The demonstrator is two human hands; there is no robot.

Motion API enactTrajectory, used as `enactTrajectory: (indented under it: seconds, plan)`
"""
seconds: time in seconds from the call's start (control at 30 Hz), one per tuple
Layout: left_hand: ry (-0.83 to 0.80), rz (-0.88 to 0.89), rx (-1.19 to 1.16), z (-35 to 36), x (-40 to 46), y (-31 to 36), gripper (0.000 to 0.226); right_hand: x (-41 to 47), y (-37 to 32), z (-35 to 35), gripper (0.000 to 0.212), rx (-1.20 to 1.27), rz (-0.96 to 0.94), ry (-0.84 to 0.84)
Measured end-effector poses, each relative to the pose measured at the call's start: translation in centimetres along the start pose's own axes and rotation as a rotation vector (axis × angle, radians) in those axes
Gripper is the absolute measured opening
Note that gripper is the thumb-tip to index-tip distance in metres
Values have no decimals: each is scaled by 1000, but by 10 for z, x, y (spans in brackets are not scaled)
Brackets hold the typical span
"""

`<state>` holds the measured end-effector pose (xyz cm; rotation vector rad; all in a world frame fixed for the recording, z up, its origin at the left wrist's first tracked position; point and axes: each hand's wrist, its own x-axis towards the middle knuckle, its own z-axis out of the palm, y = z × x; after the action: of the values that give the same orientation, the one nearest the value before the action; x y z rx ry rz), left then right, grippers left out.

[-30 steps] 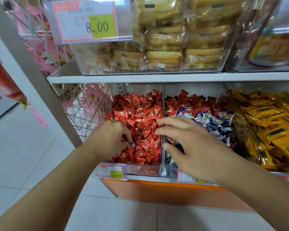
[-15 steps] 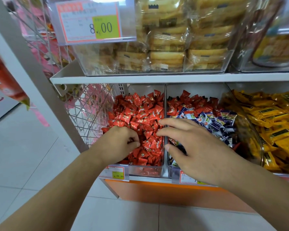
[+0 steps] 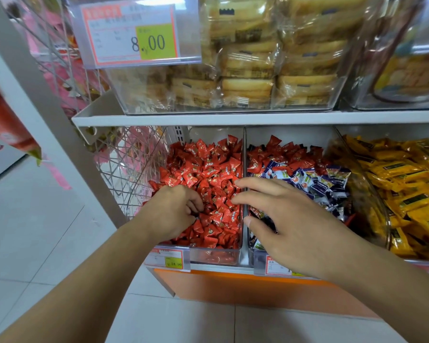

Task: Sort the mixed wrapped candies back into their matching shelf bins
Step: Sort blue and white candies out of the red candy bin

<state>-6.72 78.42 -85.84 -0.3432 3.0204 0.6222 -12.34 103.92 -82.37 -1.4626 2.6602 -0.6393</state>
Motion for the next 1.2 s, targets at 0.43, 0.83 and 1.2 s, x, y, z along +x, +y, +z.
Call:
enactTrajectory:
  seconds: [0.43, 0.83, 1.2]
  plan:
    - [195, -22, -289, -13, -9, 3, 24, 1, 0, 0, 40, -3, -6, 6]
    - [208, -96, -956, -38, -51, 96, 12, -19, -15, -20, 32, -43, 30, 260]
    - [256, 25, -873, -21, -45, 104, 21, -79, 80, -95, 31, -268, 585, 460]
